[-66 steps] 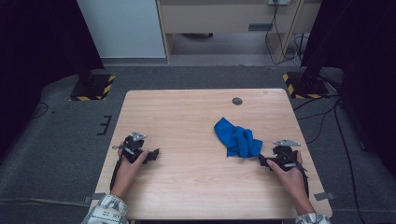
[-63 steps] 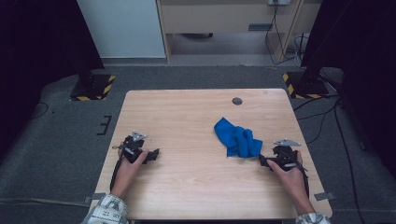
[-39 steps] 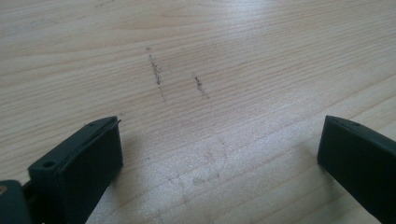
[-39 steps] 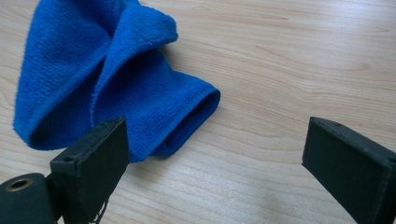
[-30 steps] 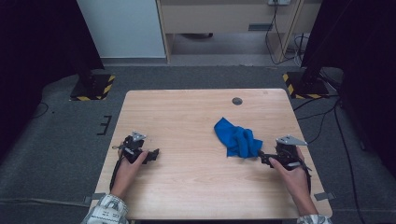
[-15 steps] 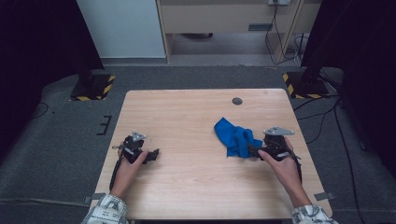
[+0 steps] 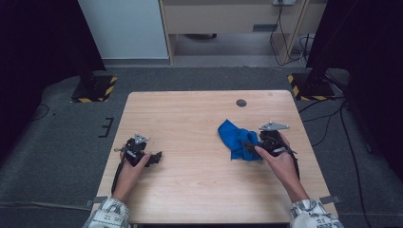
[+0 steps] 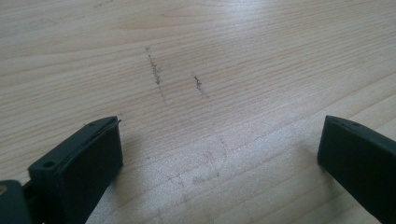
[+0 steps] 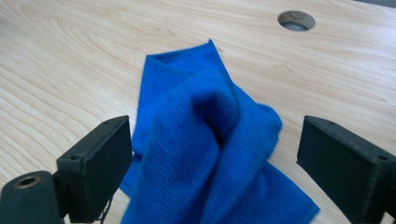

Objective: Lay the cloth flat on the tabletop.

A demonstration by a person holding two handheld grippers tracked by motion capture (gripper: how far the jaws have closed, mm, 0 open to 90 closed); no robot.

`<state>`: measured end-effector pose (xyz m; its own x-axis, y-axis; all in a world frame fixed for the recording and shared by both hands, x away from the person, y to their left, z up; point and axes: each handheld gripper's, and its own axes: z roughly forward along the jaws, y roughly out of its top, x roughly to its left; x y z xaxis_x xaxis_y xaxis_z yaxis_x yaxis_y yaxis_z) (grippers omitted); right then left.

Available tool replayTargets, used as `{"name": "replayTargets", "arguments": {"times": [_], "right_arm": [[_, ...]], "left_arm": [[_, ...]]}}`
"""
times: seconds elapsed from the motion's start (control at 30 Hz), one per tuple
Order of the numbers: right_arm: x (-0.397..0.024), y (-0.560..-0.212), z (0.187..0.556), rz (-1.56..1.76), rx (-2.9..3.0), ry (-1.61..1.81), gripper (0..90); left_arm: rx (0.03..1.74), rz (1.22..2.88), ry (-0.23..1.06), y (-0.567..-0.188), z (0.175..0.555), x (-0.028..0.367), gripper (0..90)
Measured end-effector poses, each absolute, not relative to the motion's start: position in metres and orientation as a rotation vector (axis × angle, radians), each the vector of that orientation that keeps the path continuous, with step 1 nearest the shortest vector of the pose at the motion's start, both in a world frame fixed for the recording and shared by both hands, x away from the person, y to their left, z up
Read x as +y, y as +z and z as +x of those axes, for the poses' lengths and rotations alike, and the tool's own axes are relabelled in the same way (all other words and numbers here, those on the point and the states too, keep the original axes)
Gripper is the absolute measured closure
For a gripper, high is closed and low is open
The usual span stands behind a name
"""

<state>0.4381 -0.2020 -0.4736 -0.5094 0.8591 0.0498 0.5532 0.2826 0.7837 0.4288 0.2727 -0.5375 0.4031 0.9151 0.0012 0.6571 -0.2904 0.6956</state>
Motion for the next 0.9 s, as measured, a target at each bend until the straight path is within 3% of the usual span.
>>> {"name": "replayTargets", "arguments": {"times": [0.3,0.47,0.67,0.7,0.73,0.9], "right_arm": [[-0.194,-0.486,0.461,1.329,2.205,1.016,5.9],[-0.195,-0.500,0.476,1.397,2.227,1.008,10.4],[-0.191,-0.510,0.478,1.401,2.268,1.016,35.1],[-0.191,-0.510,0.478,1.401,2.268,1.016,35.1],[-0.191,-0.511,0.477,1.386,2.285,1.032,46.8],[-0.190,-0.509,0.475,1.341,2.306,1.037,66.2]], "left_arm": [[1.334,2.048,0.541,-0.537,0.429,0.273,0.0],[1.333,2.048,0.541,-0.537,0.429,0.273,0.0],[1.332,2.049,0.541,-0.537,0.429,0.273,0.0],[1.332,2.049,0.541,-0.537,0.429,0.273,0.0],[1.332,2.049,0.541,-0.537,0.429,0.273,0.0],[1.332,2.049,0.541,-0.537,0.429,0.273,0.0]]}}
